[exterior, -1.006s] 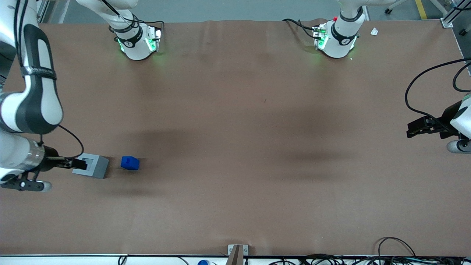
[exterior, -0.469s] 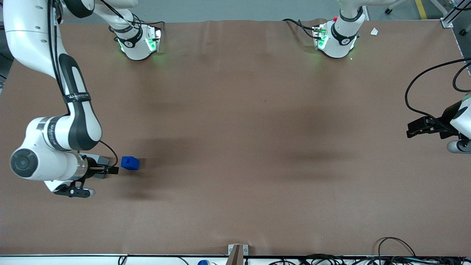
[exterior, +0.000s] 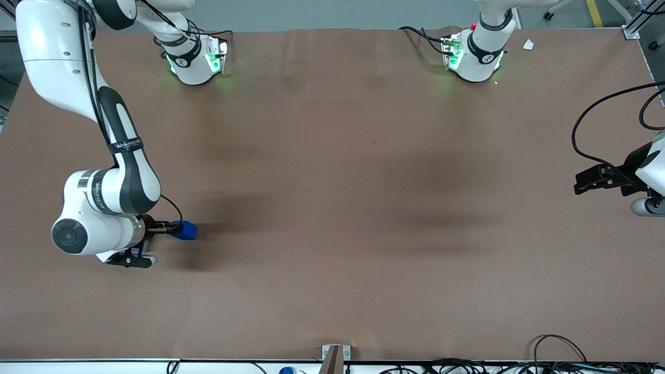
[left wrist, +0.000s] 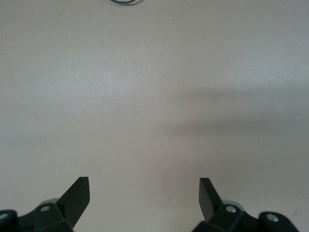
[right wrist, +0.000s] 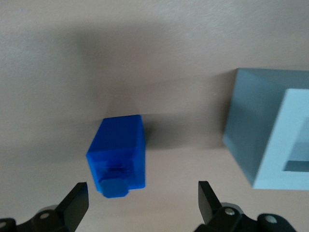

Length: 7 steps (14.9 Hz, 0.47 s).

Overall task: Insert blue part into gray base with right arm
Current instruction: 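Close the right gripper on the blue block and lift it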

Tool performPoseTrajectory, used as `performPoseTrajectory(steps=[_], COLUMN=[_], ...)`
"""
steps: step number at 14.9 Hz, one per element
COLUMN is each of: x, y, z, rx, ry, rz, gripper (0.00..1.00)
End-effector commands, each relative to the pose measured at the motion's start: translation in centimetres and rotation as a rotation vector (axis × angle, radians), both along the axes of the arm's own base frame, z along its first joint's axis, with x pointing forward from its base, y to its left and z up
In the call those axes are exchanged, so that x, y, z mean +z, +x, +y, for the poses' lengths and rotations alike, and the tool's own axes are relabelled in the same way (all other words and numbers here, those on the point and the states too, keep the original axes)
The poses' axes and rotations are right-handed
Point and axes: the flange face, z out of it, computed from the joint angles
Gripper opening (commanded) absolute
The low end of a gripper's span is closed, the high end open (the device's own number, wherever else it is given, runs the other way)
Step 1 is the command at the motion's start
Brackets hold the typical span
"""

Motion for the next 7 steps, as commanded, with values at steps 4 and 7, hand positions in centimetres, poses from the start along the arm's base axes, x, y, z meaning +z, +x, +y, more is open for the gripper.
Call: performPoseTrajectory(steps=[4,7], x=[-0.3,-1.6], y=[-0.6,-0.6], z=[2.3,2.3], rx=[0.001,0.000], ry=[0.020,0.019], rz=[0.014,0.022], gripper=[1.00,1.00])
